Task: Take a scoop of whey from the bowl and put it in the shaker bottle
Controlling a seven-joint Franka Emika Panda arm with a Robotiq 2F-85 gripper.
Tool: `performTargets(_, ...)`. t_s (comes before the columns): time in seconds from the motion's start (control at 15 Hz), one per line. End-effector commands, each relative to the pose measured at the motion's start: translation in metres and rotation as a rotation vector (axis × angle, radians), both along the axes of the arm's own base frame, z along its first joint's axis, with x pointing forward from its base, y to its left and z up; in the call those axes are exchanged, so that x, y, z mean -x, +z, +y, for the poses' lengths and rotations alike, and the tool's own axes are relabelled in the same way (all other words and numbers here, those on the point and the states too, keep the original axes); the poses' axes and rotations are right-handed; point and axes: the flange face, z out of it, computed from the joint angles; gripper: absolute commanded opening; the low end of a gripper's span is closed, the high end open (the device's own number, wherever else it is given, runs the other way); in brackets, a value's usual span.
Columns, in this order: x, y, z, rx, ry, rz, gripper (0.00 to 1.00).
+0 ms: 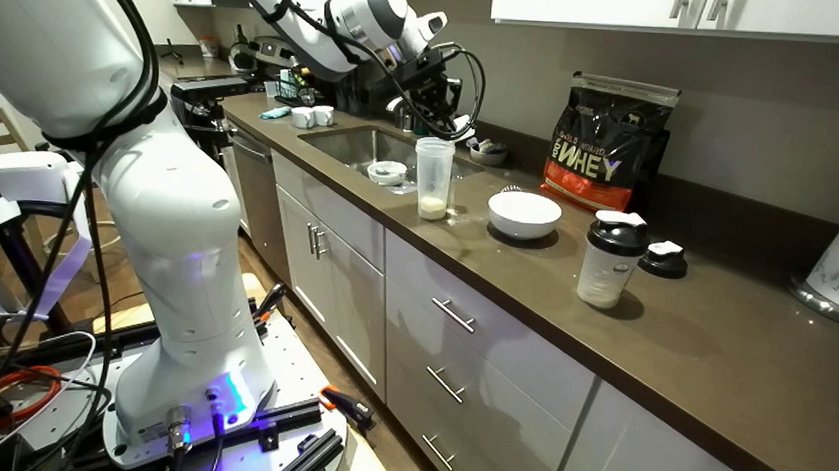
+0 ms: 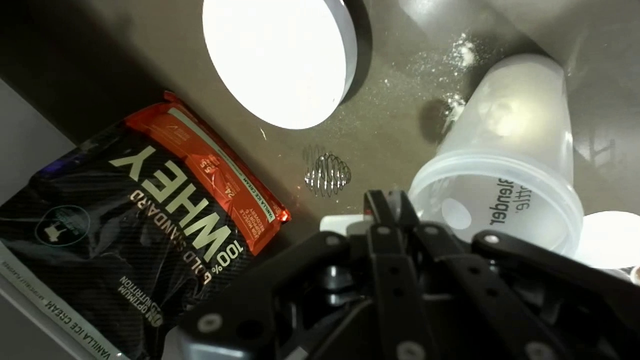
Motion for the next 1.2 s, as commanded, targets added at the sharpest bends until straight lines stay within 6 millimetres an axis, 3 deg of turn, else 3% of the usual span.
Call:
performTargets(0.0,0.0083,0.0014,-0.0022,0.008,-0.004,-0.04,0.01)
performTargets(1.13,0.0087,0.0017,0.0024,0.009,0.0,-0.011,0.01)
